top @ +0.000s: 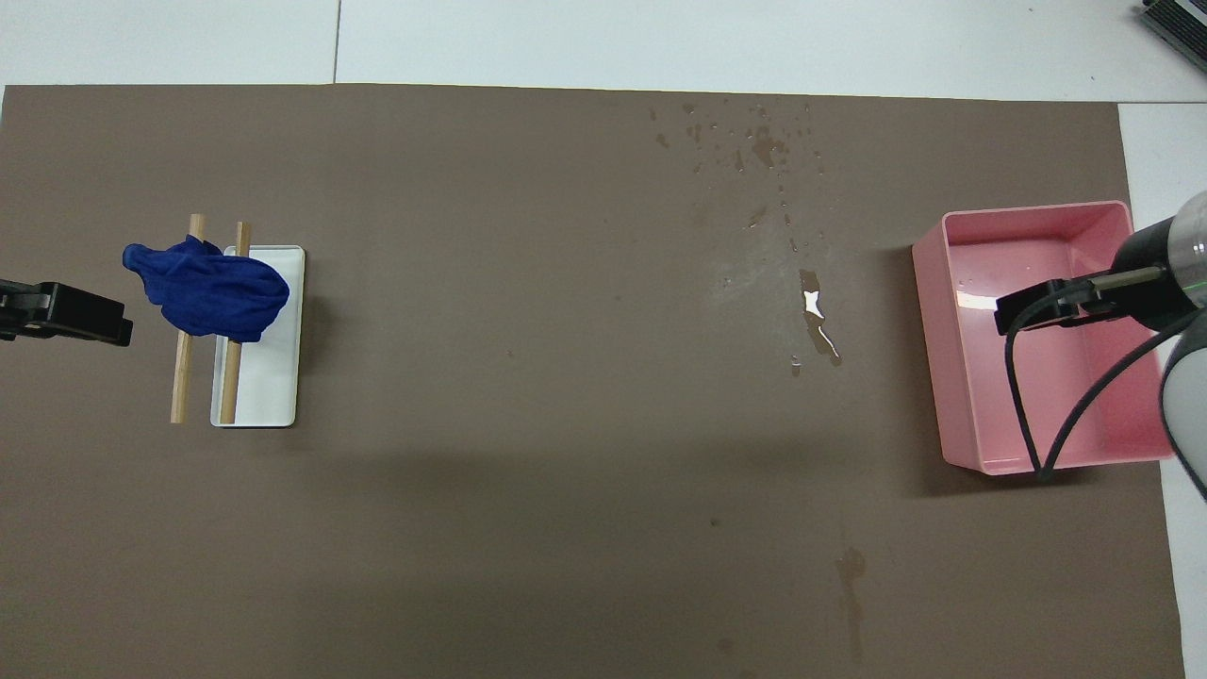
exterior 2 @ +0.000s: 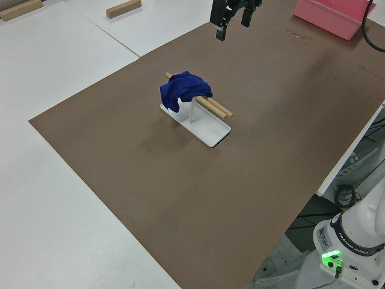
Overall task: Wipe water with towel using both arms
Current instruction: 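Grasp the blue towel on the white tray with the left gripper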
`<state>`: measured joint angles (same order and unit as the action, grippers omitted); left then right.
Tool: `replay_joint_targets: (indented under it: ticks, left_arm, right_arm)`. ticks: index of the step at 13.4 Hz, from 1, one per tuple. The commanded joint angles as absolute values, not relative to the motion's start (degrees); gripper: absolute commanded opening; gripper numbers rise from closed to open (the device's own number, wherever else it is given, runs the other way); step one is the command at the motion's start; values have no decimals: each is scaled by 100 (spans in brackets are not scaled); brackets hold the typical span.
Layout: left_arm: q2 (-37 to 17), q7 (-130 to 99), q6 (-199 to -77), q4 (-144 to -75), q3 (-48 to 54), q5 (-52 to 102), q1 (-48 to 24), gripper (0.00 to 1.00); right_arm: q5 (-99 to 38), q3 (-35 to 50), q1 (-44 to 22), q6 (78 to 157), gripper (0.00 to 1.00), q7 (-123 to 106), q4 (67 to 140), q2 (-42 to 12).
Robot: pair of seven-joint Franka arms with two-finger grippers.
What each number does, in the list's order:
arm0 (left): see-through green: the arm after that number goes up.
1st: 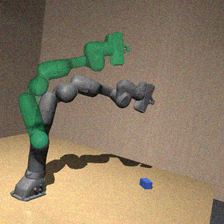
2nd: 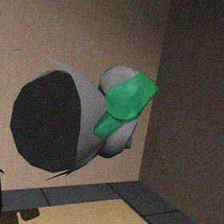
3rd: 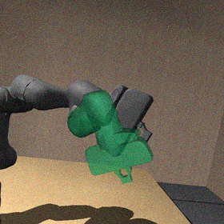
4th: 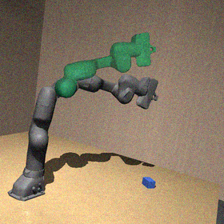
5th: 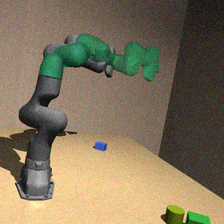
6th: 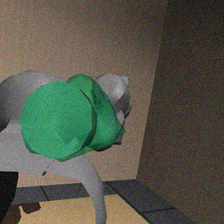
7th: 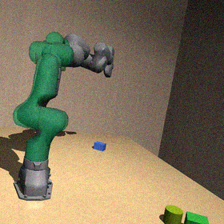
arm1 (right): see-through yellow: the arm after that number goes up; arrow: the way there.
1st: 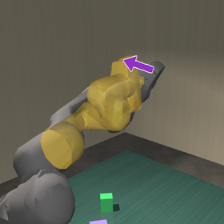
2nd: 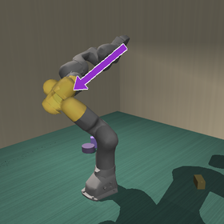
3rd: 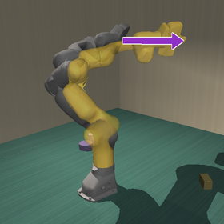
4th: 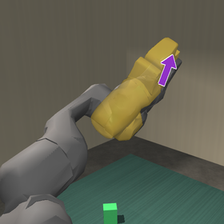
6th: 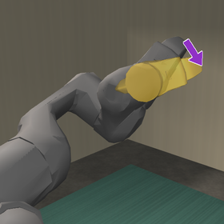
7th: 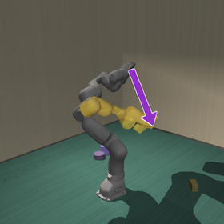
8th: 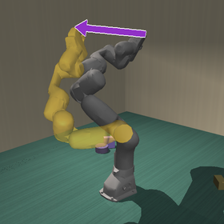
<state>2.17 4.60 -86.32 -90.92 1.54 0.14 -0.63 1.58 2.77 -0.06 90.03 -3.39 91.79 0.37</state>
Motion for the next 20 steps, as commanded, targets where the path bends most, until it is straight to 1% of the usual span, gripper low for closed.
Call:
replay_joint_targets:
  ticks: [1, 3, 4, 5, 7, 9, 12, 15, 17, 18, 19, 20]
  left_arm:
    - [255, 536, -8516, -9017, 114, -62, -132, 100]
    - [264, 519, -8630, -9053, 114, -53, -62, 100]
    - [281, 432, -8822, -9175, 88, -44, -35, 100]
    - [316, -48, -9172, -9332, 70, -53, -26, 100]
    - [448, -1296, -10234, -9920, 44, -53, -9, 100]
    - [248, -1799, -10870, -10133, 35, -53, 262, 100]
    - [-516, -2993, -11775, -10247, 35, -97, 343, 100]
    - [-589, -3918, -12802, -10966, 35, -97, 282, 100]
    - [-510, -3955, -12867, -11301, 26, -105, 273, 99]
    - [-484, -3964, -12911, -11459, 26, -105, 264, 95]
    - [-457, -3964, -12902, -11496, 26, -105, 255, 72]
    - [-457, -3981, -12868, -11487, 26, -105, 264, 22]
  right_arm:
    - [123, 299, 18, 9062, 100, -466, 9378, 202]
    - [123, 299, 18, 9044, 100, -475, 9378, 202]
    - [123, 299, 9, 9044, 100, -475, 9378, 202]
    - [132, 299, 17, 9035, 100, -475, 9378, 211]
    - [123, 299, 27, 8913, 100, -466, 9387, 220]
    - [123, 299, 52, 8973, 100, -475, 9430, 228]
    - [123, 299, 0, 9114, 100, -510, 9509, 255]
    - [71, 316, 0, 9403, 100, -457, 9773, 299]
    - [-288, 325, -9, 9553, 100, -117, 9966, 342]
    - [-464, 325, -9, 9606, 100, 269, 10089, 386]
    - [-683, 334, -35, 9650, 100, 664, 10264, 448]
    - [-860, 334, -192, 9703, 100, 990, 10396, 500]
